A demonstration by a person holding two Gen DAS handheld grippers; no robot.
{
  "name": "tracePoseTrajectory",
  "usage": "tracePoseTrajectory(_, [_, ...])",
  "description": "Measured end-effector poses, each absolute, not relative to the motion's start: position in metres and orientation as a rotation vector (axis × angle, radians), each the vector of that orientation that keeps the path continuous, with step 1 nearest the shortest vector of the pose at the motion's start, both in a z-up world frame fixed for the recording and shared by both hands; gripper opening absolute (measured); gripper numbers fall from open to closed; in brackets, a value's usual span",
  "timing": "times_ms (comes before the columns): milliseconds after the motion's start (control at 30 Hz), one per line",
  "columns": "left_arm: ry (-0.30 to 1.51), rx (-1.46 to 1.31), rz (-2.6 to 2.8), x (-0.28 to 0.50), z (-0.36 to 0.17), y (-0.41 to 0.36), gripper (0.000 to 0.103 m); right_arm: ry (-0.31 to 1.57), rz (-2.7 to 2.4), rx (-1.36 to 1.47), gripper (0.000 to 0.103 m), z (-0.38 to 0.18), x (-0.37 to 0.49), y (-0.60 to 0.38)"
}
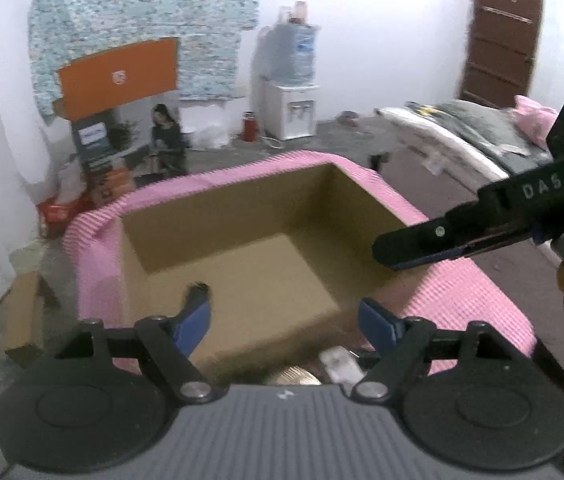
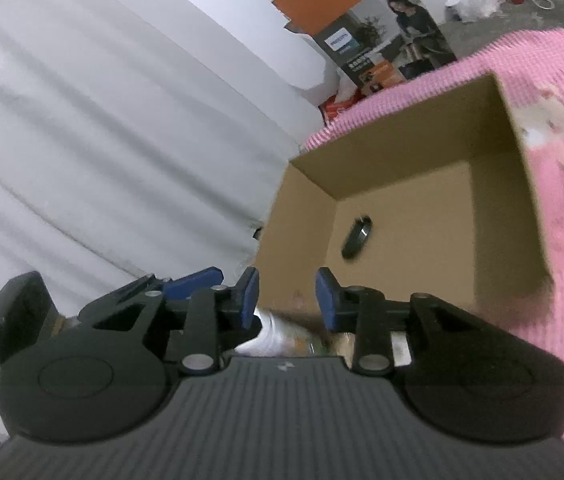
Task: Organize rigid objects
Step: 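Move the right gripper to the green glue stick and close on it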
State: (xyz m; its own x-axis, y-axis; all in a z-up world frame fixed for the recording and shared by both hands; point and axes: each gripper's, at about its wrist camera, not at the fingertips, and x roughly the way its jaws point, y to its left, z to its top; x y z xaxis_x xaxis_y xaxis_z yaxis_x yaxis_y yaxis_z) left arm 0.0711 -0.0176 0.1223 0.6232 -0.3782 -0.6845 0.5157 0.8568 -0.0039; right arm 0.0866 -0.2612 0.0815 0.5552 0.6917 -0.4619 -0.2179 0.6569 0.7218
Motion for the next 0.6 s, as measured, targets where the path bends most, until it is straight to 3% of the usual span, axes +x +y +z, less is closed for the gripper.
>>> tracePoseTrajectory(333, [0.815, 0.248, -0.654, 0.016, 0.053, -0.057, 0.081, 0.932, 0.422, 0.603, 0.031, -0.01, 0.022, -0.271])
tracePoseTrajectory(600, [0.852, 0.322, -0.67, 0.017, 0.013, -0.083, 0.059, 1.016, 0.366, 0.462, 0.029, -0.051, 0.05, -0.243])
